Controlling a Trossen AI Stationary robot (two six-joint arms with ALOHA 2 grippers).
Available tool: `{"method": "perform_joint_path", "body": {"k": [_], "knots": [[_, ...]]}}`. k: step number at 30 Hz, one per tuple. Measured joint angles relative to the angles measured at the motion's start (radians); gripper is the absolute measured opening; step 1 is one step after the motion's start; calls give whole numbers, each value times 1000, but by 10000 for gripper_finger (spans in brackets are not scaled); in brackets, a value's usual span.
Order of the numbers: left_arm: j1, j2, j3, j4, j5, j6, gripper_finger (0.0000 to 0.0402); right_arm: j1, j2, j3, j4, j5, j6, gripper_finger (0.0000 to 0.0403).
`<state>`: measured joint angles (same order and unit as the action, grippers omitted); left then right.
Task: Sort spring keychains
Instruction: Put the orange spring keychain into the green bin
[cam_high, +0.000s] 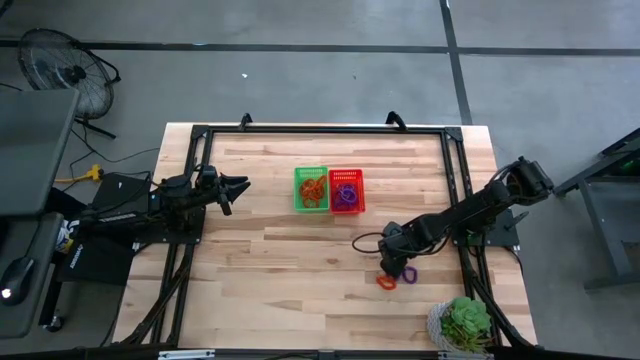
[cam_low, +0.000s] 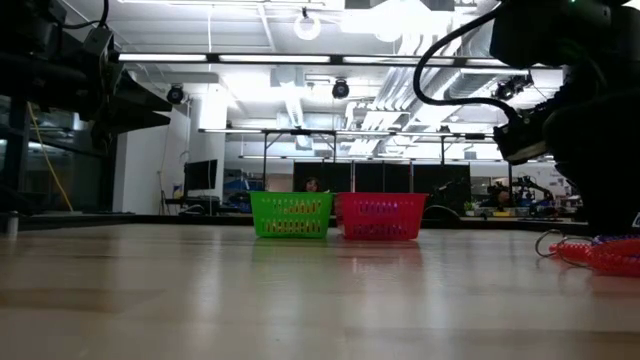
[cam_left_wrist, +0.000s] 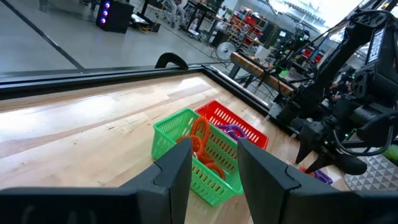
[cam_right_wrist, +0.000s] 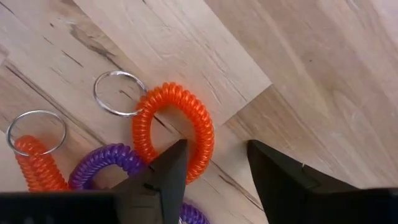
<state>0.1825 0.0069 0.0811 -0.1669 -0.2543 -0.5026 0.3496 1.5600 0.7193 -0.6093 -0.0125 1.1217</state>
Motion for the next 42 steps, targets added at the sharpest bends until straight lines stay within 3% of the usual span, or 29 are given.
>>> {"method": "perform_joint_path", "body": {"k": [11,16,27,42], "knots": [[0,0,0,0,0,0,126,-1,1,-2,-9,6,47,56],[0,0,0,0,0,0,126,-1,2,-2,-4,21,101,23],[0,0,0,0,0,0,126,-2,9,40,-7,68,139,33],[0,0,0,0,0,0,126,-38,7,64,358,171,96,17]]}}
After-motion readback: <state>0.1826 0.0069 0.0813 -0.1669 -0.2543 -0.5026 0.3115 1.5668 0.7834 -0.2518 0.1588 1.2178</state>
